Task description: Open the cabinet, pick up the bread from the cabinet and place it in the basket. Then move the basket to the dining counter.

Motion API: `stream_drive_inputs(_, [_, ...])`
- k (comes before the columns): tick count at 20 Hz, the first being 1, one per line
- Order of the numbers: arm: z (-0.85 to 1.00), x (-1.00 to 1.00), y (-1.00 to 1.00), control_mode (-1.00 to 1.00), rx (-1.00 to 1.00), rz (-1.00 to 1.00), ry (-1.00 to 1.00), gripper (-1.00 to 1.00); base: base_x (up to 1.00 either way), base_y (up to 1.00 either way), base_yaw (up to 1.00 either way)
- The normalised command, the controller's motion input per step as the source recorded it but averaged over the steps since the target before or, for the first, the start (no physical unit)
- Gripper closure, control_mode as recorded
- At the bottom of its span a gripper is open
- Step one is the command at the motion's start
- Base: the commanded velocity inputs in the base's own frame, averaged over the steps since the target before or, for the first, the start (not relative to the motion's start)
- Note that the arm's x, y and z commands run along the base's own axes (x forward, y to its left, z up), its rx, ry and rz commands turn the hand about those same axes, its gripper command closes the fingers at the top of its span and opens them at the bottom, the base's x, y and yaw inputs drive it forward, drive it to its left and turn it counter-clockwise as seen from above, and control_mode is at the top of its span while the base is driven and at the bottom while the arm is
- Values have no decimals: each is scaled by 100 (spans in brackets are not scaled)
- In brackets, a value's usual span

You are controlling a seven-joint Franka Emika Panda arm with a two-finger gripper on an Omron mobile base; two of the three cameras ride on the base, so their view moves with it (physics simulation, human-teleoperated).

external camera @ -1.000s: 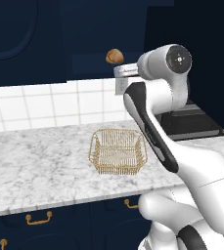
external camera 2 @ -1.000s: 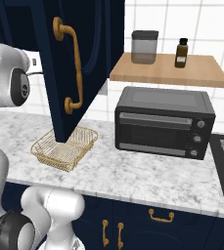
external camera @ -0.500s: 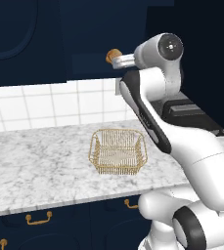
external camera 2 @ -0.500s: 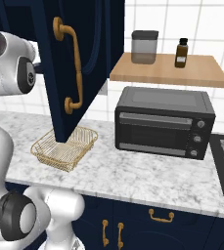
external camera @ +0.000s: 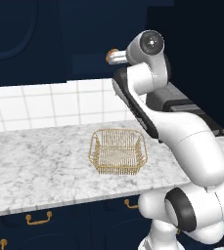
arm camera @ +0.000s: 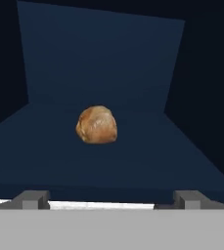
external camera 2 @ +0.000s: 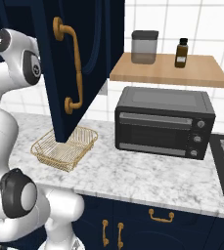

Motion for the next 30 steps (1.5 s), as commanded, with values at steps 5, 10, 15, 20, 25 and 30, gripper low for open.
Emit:
stream_drive_inputs(5, [-10,38,0,-100,0,-21,8,-100,0,0,0])
stream_drive_inputs(10, [4,15,0,-100,4,-2,3,-100,0,0,0])
stream_drive_inputs(15, [0,21,-1,-100,0,5,9,-100,0,0,0])
stream_drive_inputs(20, [0,25,0,-100,0,5,2,-100,0,0,0])
stream_drive_inputs(25, [0,35,0,-100,0,0,1,-100,0,0,0])
stream_drive_inputs(30, [0,33,2,-100,0,0,2,-100,0,0,0])
